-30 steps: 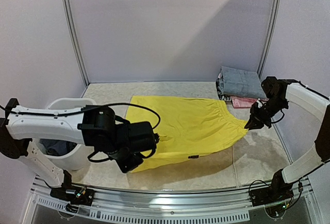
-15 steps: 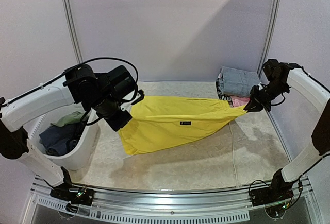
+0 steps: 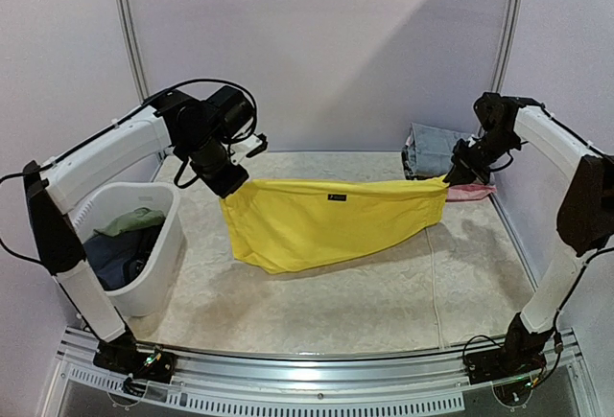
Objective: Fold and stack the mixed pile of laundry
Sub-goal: Fold the flattened shorts at the center of the board.
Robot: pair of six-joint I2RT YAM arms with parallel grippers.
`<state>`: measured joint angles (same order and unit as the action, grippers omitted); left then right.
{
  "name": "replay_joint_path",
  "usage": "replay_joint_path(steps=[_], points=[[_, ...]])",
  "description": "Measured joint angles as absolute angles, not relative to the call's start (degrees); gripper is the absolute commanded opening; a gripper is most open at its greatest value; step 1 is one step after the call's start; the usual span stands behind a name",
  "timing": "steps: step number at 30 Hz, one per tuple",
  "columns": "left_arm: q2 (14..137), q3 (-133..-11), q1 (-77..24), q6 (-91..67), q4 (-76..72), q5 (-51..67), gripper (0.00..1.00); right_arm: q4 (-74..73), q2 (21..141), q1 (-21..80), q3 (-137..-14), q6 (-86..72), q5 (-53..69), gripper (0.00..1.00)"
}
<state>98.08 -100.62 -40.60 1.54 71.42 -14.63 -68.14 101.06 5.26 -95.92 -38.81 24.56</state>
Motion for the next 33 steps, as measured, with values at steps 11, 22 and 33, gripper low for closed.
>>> replay_joint_path(steps=[11, 22, 33], points=[[109.06, -109.03, -33.89, 5.17, 68.97, -12.60, 0.00, -68.16, 113.60, 5.23, -105.67, -38.79, 24.38, 0.00], [119.74, -118.54, -31.35, 5.50, 68.31, -12.38, 0.00, -67.72, 123.81, 4.25, -113.38, -38.79, 24.58, 0.00], [129.64, -125.64, -29.47, 3.05, 68.73, -13.45, 0.00, -63.59, 128.35, 3.42, -115.35, -40.56, 26.89, 0.00]])
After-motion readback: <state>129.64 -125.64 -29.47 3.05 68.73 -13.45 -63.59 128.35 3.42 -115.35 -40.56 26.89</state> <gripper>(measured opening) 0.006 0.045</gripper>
